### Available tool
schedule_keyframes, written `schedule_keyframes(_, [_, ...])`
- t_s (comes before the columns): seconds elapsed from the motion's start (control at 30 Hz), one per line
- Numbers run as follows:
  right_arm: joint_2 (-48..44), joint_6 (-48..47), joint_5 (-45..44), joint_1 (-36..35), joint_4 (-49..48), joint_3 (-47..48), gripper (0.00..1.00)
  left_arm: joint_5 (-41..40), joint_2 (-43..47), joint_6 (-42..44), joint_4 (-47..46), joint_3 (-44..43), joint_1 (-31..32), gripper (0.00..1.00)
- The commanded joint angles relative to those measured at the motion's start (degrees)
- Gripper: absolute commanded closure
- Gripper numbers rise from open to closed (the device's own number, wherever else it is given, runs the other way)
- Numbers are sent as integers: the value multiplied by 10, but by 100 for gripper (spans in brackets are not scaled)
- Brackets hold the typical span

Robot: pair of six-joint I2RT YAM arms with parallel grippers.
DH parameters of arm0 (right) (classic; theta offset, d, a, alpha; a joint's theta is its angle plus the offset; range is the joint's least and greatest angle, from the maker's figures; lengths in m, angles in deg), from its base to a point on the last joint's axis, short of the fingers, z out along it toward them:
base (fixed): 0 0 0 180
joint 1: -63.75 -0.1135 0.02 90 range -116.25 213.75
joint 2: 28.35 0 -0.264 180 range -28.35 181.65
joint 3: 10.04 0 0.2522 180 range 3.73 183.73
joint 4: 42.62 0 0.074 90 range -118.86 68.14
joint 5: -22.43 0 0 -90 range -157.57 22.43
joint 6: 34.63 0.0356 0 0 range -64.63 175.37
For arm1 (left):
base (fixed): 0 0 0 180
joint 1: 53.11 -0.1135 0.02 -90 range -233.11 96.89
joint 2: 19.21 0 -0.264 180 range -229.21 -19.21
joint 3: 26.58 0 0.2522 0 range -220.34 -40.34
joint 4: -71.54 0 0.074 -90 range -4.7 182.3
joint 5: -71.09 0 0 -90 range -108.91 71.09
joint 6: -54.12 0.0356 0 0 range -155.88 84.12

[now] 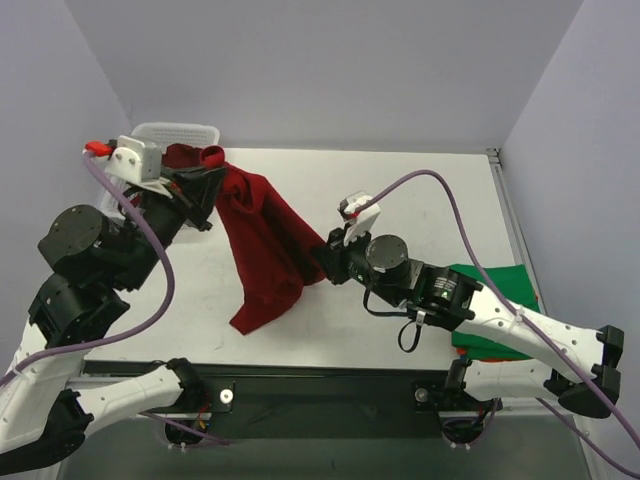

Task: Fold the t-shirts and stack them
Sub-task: Flatten out the tshirt

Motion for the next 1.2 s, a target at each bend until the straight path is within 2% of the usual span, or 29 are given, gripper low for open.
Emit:
schedule_keyframes(0.0, [11, -20, 19, -49, 72, 91, 100, -115, 39, 47, -136, 10, -3, 100])
schedule_keyframes(0.03, [21, -33, 4, -94, 83, 135, 100, -135, 49, 54, -155, 11, -2, 100])
schedule_keyframes(0.17, [88, -95, -69, -193, 143, 244, 100, -160, 65, 102, -257, 6, -2, 100])
schedule_keyframes(0.27, [135, -135, -125, -223, 164, 308, 100, -160, 49, 136, -305, -15, 5, 100])
schedule_keyframes(0.33, [157, -159, -175, -220, 167, 325, 100, -162, 8, 154, -314, -47, 9, 100])
schedule_keyframes(0.4, [168, -155, -179, -185, 175, 339, 100, -154, -26, 160, -321, -58, 9, 100])
schedule_keyframes(0.47, [167, -129, -118, -135, 201, 344, 100, -151, -80, 151, -338, -61, -1, 100])
schedule_keyframes(0.5, [159, -112, -99, -69, 204, 327, 100, -120, -99, 139, -340, -60, -10, 100])
schedule_keyframes(0.57, [143, -81, -39, -5, 206, 301, 100, -58, -158, 35, -325, -59, -88, 100])
schedule_keyframes(0.6, [139, -73, -12, 62, 205, 272, 100, 17, -178, -8, -324, -57, -122, 100])
schedule_keyframes(0.63, [136, -50, 10, 99, 205, 257, 100, 48, -228, -78, -330, -52, -146, 100])
schedule_keyframes(0.67, [133, -39, 27, 128, 205, 238, 100, 76, -258, -104, -348, -51, -176, 100])
schedule_keyframes(0.7, [133, -31, 65, 193, 205, 202, 100, 109, -293, -120, -353, -65, -180, 100])
schedule_keyframes(0.77, [139, 9, 99, 243, 204, 158, 100, 141, -416, -149, -347, -101, -183, 100])
schedule_keyframes(0.8, [143, 23, 134, 272, 201, 137, 100, 182, -463, -158, -337, -165, -182, 97])
schedule_keyframes(0.83, [147, 33, 157, 316, 188, 87, 100, 211, -567, -179, -319, -208, -182, 94])
schedule_keyframes(0.87, [158, 51, 168, 337, 180, 66, 100, 236, -625, -191, -278, -267, -182, 88])
schedule_keyframes(0.9, [167, 60, 173, 351, 172, 43, 100, 284, -687, -202, -234, -330, -180, 78])
schedule_keyframes(0.93, [177, 67, 190, 386, 161, 14, 100, 301, -814, -229, -194, -489, -179, 55])
schedule_keyframes(0.97, [200, 78, 199, 403, 157, 3, 100, 313, -878, -244, -109, -575, -180, 47])
schedule_keyframes(1.0, [213, 91, 207, 418, 154, -4, 100, 342, -936, -257, -77, -652, -178, 40])
schedule_keyframes(1.03, [222, 97, 222, 450, 143, -13, 100, 351, -1019, -282, -24, -782, -176, 31])
schedule_keyframes(1.1, [246, 103, 236, 477, 135, -31, 100, 350, -1049, -291, 19, -827, -171, 23])
schedule_keyframes(1.13, [250, 102, 238, 486, 133, -36, 100, 350, -1027, -276, 38, -819, -166, 22])
schedule_keyframes(1.17, [252, 102, 239, 500, 135, -42, 100, 343, -1001, -264, 46, -754, -161, 22])
